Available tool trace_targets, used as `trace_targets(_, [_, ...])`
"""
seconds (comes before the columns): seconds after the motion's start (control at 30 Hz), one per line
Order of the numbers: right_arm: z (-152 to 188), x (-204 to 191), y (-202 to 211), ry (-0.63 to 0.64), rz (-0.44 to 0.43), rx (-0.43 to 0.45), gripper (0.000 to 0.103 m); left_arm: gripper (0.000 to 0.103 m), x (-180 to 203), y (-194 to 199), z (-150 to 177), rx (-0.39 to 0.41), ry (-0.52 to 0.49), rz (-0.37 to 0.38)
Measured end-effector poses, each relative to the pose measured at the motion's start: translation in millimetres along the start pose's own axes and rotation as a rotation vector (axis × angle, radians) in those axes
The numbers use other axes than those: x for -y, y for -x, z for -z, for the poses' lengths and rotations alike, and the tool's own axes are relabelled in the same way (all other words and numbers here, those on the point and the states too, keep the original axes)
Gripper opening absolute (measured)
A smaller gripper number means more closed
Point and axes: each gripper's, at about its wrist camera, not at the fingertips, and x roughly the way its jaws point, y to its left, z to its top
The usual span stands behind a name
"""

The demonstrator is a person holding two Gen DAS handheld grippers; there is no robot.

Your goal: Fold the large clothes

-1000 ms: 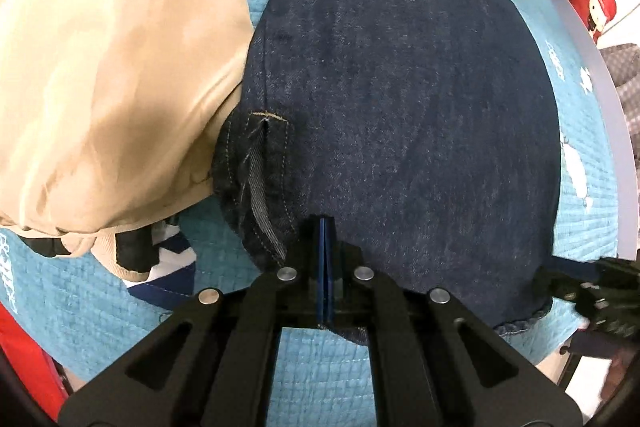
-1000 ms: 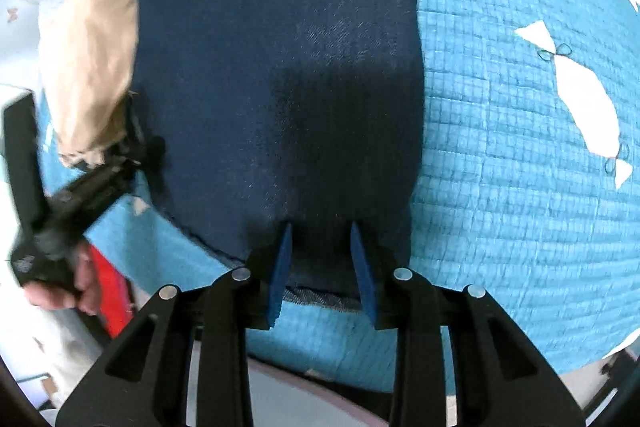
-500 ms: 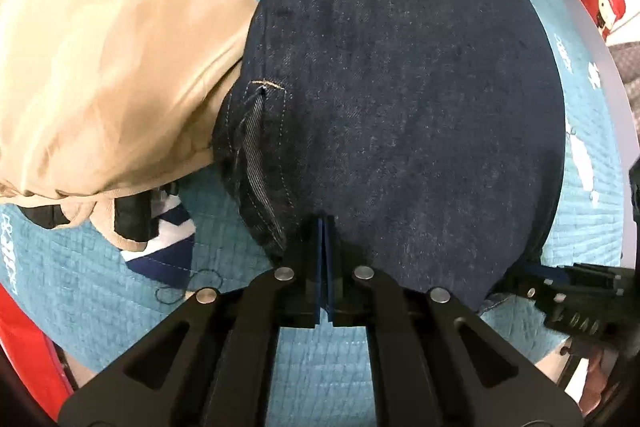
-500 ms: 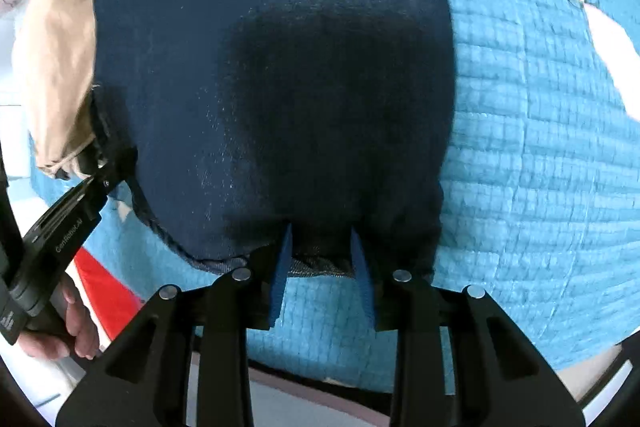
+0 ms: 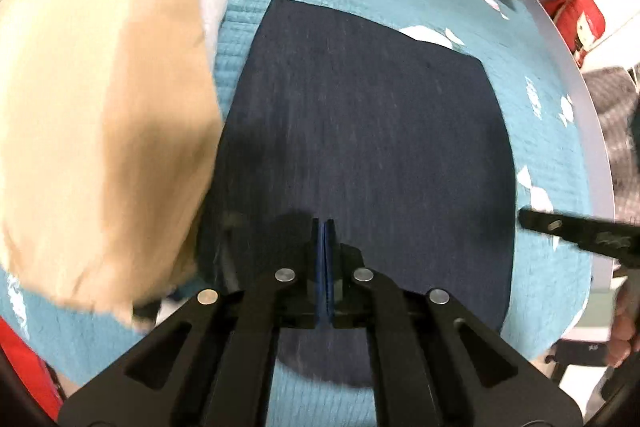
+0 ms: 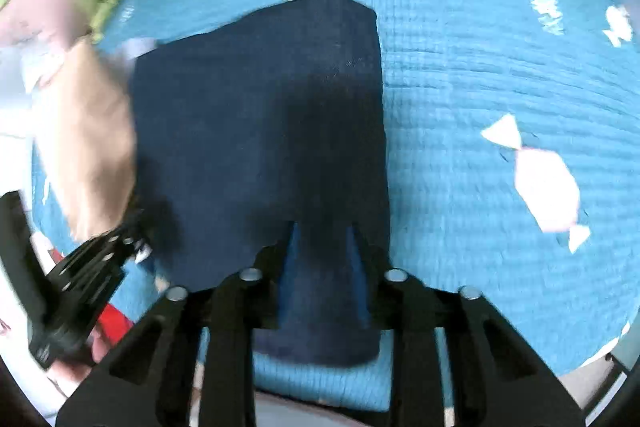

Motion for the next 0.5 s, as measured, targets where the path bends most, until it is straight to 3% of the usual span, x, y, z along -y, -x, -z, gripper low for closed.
trace_targets(0.07, [-14.8,17.9,-27.2,-0.026,-0.012,-0.056,0.017,0.002,-10.7,-28.7,-9.1,-0.064,0.042,-0.045])
trace_targets(0.13, [-22.1,25.4,-43.3,-0.027,-0.016,-0.079,0.017,0.002,-23.0,-58.8,-17.7,-0.115,0.067,-0.029])
trace_targets(0.23, [-30.5,24.8,-43.4,-0.031,-0.014,-0.129,0.017,0.002,-27.5,-55.0,-28.1,-0.128,0.083,-0.001])
trace_targets(0.33, [-36.4,28.6,-17.7,-0.020,-0.030,-0.172,0.016,0.000,-16.4,-35.3,-36.2,-0.106,0.041,-0.044])
trace_targets(0.4, [-44.8,24.5,21.0,0.004,-0.084,-0.101,0.008,0.000,-4.2,-15.8,-47.6,-0.078,0.013,-0.002])
trace_targets(0.47, [-62.8,14.4,51.0,0.045,-0.054,-0.002,0.009,0.000,6.9,-7.9,-65.8,-0.063,-0.005,0.025])
trace_targets(0.5, [-74.4,12.5,52.3,0.051,-0.040,-0.006,0.009,0.000,13.7,-9.8,-80.2,-0.052,-0.019,-0.001])
